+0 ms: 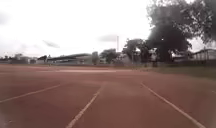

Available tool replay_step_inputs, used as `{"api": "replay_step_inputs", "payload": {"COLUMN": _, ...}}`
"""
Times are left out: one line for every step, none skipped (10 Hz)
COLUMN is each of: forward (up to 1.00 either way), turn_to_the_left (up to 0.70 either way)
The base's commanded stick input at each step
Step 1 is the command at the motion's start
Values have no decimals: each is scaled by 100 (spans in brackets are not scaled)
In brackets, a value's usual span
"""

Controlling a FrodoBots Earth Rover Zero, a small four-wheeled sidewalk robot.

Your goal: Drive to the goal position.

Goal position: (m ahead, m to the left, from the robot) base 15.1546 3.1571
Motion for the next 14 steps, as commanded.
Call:
{"api": "replay_step_inputs", "payload": {"forward": 70, "turn_to_the_left": 0}}
{"api": "replay_step_inputs", "payload": {"forward": 70, "turn_to_the_left": 0}}
{"api": "replay_step_inputs", "payload": {"forward": 70, "turn_to_the_left": 0}}
{"api": "replay_step_inputs", "payload": {"forward": 70, "turn_to_the_left": 0}}
{"api": "replay_step_inputs", "payload": {"forward": 70, "turn_to_the_left": 0}}
{"api": "replay_step_inputs", "payload": {"forward": 70, "turn_to_the_left": 0}}
{"api": "replay_step_inputs", "payload": {"forward": 70, "turn_to_the_left": 0}}
{"api": "replay_step_inputs", "payload": {"forward": 70, "turn_to_the_left": 0}}
{"api": "replay_step_inputs", "payload": {"forward": 70, "turn_to_the_left": 0}}
{"api": "replay_step_inputs", "payload": {"forward": 70, "turn_to_the_left": 0}}
{"api": "replay_step_inputs", "payload": {"forward": 70, "turn_to_the_left": 0}}
{"api": "replay_step_inputs", "payload": {"forward": 70, "turn_to_the_left": 0}}
{"api": "replay_step_inputs", "payload": {"forward": 70, "turn_to_the_left": 0}}
{"api": "replay_step_inputs", "payload": {"forward": 70, "turn_to_the_left": 0}}
